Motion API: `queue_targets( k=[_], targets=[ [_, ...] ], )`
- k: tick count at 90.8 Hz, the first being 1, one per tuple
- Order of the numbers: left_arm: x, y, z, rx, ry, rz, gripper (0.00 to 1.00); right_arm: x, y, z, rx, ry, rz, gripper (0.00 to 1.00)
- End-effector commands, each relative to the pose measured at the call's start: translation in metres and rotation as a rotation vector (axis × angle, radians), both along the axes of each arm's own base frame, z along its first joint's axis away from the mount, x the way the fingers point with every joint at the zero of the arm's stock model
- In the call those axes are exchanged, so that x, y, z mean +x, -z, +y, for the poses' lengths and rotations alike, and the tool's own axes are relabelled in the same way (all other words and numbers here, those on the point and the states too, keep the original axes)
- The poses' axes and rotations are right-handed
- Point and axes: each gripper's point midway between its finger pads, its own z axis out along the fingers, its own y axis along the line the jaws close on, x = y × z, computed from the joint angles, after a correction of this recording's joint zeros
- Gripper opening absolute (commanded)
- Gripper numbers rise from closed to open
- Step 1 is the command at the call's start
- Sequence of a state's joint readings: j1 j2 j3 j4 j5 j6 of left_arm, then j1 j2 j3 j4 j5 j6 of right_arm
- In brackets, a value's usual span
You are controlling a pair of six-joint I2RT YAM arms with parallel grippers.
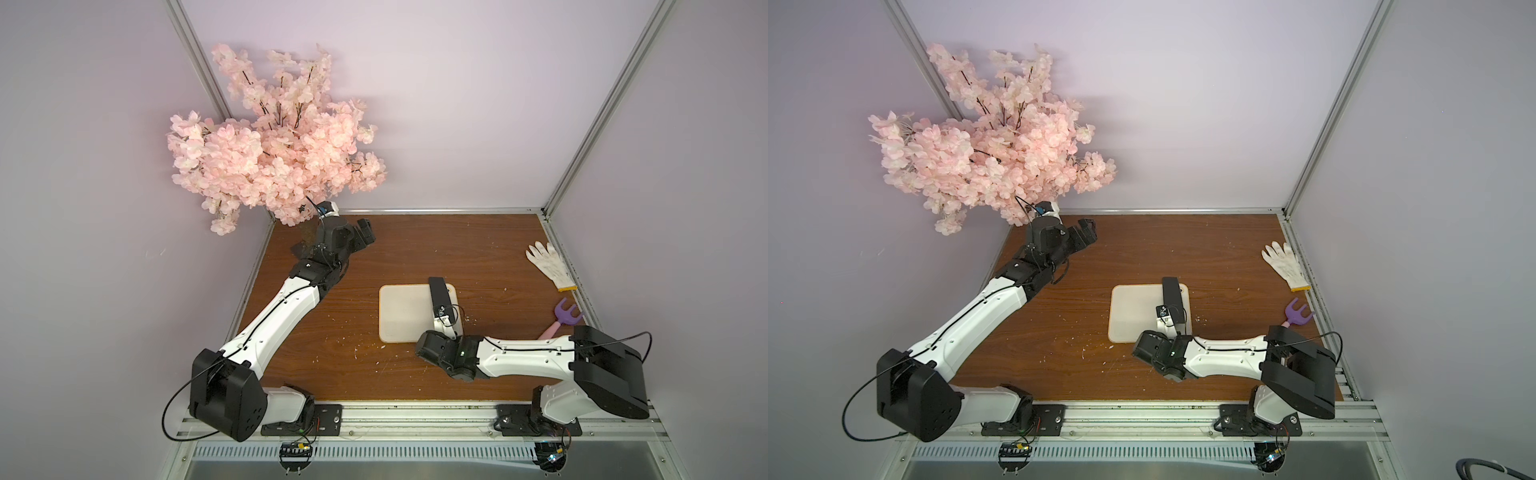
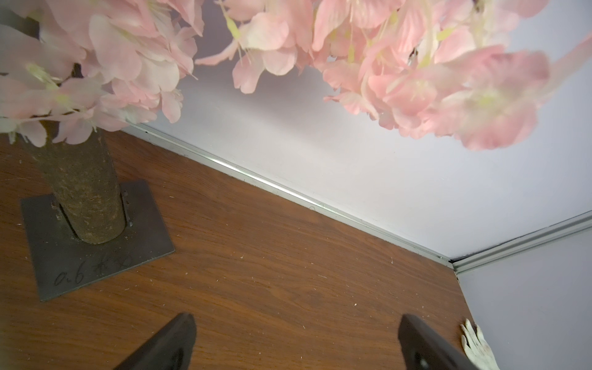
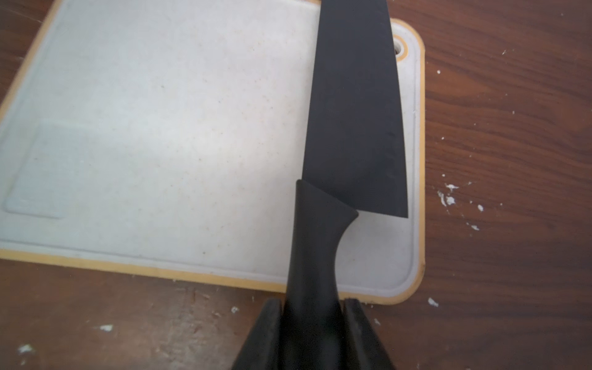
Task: Align the knife with the edge of the cutting board
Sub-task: Place the knife at the edge of the cutting board.
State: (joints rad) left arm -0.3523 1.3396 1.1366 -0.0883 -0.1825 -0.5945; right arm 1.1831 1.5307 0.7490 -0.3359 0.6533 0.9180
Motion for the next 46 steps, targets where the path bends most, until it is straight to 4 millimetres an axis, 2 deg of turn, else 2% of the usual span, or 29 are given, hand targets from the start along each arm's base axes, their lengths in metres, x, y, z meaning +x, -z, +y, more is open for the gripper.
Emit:
queue_targets(
  k=[1,11,31,46],
  targets=[
    [0.003,-0.006,0.004,0.000,-0.004,-0.017,1.00,0.003,0.000,0.003,0.020,0.036,-0.018,0.00],
    [0.003,-0.006,0.004,0.001,-0.004,-0.017,1.00,0.002,0.006,0.003,0.015,0.039,-0.007,0.00],
    [0.004,-0.004,0.004,0.002,-0.004,-0.013,1.00,-0.001,0.013,0.005,0.042,0.030,0.009,0.33],
    [0.004,-0.002,0.004,0.006,-0.005,-0.010,1.00,-0.004,0.015,0.006,0.060,0.018,0.026,0.43]
  ],
)
